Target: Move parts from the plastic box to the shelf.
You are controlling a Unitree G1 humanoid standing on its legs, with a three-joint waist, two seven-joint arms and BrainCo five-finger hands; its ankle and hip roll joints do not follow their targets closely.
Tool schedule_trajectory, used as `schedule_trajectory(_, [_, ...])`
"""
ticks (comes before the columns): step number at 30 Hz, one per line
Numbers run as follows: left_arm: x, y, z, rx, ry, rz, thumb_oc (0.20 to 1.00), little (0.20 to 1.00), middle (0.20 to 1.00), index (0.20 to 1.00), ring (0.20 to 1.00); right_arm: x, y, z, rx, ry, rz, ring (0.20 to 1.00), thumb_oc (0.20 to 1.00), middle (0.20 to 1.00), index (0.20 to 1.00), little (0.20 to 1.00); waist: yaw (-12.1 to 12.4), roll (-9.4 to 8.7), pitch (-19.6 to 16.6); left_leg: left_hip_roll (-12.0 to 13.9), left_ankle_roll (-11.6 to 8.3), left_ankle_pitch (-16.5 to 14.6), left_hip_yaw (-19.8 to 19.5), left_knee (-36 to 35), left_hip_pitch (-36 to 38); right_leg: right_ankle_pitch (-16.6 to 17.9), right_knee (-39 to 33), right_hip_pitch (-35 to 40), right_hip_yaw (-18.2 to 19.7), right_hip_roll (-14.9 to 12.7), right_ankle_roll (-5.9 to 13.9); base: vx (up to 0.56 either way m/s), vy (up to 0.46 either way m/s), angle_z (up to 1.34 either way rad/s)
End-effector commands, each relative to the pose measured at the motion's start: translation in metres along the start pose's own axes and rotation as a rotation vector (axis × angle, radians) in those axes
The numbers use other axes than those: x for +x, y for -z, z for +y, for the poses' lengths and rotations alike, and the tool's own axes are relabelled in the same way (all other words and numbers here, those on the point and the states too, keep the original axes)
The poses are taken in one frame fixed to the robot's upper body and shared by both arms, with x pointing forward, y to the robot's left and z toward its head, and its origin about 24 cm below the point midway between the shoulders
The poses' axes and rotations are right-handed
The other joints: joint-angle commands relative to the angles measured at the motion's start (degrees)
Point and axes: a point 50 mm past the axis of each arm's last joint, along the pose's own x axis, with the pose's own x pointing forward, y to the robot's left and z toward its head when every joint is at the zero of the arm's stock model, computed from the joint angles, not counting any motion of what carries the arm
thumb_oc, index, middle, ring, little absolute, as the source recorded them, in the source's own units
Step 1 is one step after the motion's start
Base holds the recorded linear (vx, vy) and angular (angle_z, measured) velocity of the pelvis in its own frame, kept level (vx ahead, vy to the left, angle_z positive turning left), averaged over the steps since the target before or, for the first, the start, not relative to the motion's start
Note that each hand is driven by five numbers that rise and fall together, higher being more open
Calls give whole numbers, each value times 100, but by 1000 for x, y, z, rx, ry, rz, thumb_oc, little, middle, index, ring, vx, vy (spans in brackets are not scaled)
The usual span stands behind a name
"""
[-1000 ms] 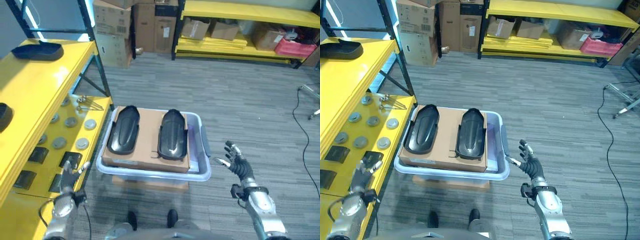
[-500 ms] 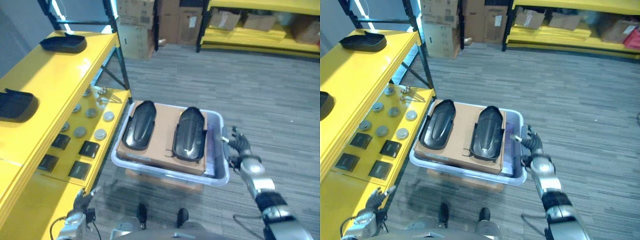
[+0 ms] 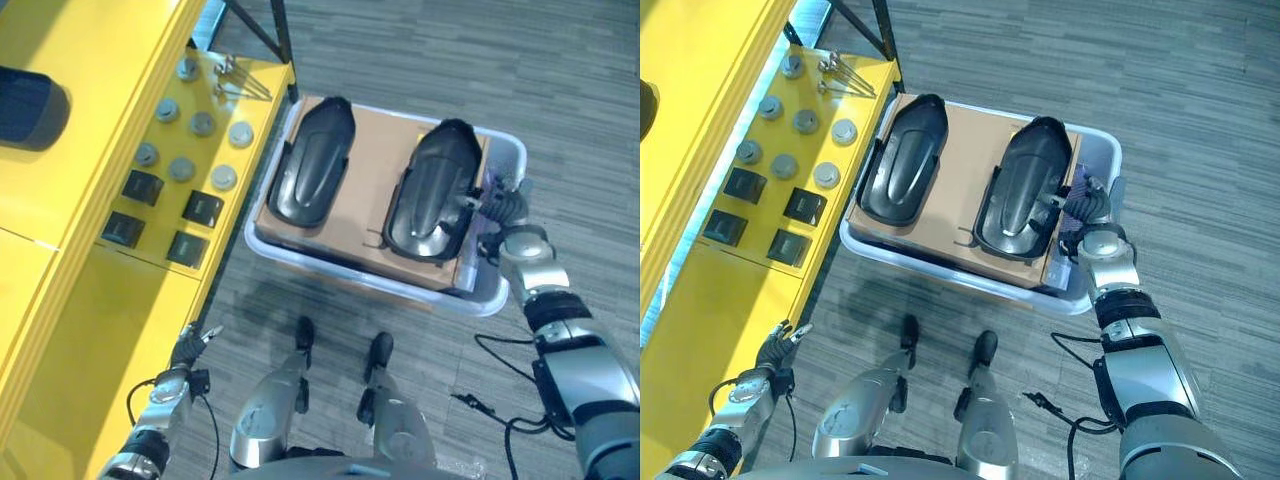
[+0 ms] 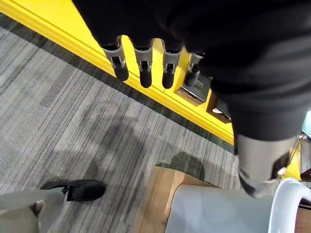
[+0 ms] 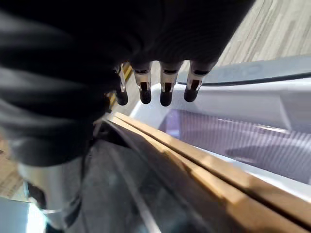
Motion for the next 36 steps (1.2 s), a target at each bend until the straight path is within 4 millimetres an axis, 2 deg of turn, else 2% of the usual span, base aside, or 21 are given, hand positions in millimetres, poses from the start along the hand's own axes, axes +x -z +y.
schedule_trajectory(1, [3,-9,2,18,17,-35,1000,1000,1000,1000,1000,4,-15,-4,-129,-56,-32,1000,1000,1000,1000,1000,52,-246,-156,82,-281,-231,-167,-37,-23,-417,149,176,36,-367,215,-10,64,2])
schedule_trajectory(5, [5,-15,-3,21,48,-55,1000,1000,1000,1000,1000,6,-7,-5,-230,-110,37,1000,1000,1000,1000,1000,81,-220,-13,78,-281,-192,-158,-37,-109,-392,198,62,10,-392,232,-4,22,0])
schedule_trajectory(9, [7,-22,-8,22,76,-75,1000,1000,1000,1000,1000,10,-10,-7,-325,-139,64,1000,1000,1000,1000,1000,125,-196,112,64,-292,-147,-182,-37,-218,-353,199,-53,-12,-403,259,-49,23,1])
schedule_trajectory(10, [8,-27,-10,36,86,-90,1000,1000,1000,1000,1000,12,-10,-12,-374,-149,103,514,514,514,514,514,167,-173,168,59,-293,-113,-195,-37,-292,-334,212,-124,-31,-411,269,-90,-3,0])
schedule_trajectory(11, [9,-32,-12,35,95,-102,1000,1000,1000,1000,1000,16,-13,-22,-443,-125,132,200,200,200,200,200,250,-133,231,43,-296,-66,-228,-37,-396,-308,192,-181,-91,-423,287,-87,-9,1])
schedule_trajectory(15, [10,-36,-11,47,107,-109,1000,1000,1000,1000,1000,21,-27,-40,-446,-37,137,200,200,200,200,200,354,-74,256,1,-304,-12,-303,-37,-514,-283,189,-248,-180,-451,314,-67,4,12])
schedule_trajectory(20, [9,-33,-8,48,102,-101,1000,1000,1000,1000,1000,22,-38,-42,-430,2,79,200,200,200,200,200,368,-65,191,-10,-321,-10,-342,-37,-495,-306,216,-220,-224,-456,308,-19,32,8])
schedule_trajectory(24, [6,-31,-1,21,71,-109,1000,1000,1000,1000,1000,18,-40,-41,-382,31,-35,200,200,200,200,200,299,-129,37,12,-345,-44,-296,-37,-375,-309,187,-102,-223,-467,319,-6,39,2])
schedule_trajectory(28, [1,-38,20,52,-28,-167,1000,1000,1000,1000,1000,0,-22,-34,-336,31,-160,200,200,200,200,200,109,-330,-271,113,-352,-175,-106,-37,-4,-333,144,230,-223,-456,349,-5,-25,9])
schedule_trajectory(31, [-1,-44,27,57,-61,-197,1000,1000,1000,1000,1000,-9,-10,-30,-330,20,-188,200,200,200,200,200,24,-405,-469,146,-350,-202,-28,-37,125,-323,98,367,-215,-434,356,42,-52,-4])
schedule_trajectory(33, [-6,-52,37,66,-99,-233,1000,1000,1000,1000,1000,-25,9,-24,-342,8,-211,200,200,200,200,200,-58,-490,-739,197,-347,-283,69,-37,387,-349,53,628,-199,-417,362,114,-80,-16])
schedule_trajectory(36, [-13,-64,46,50,-139,-294,1000,1000,1000,1000,1000,-42,21,-18,-351,15,-264,200,200,200,200,200,-127,-556,-1057,245,-336,-374,175,-37,648,-376,-11,890,-189,-393,372,119,-75,-6])
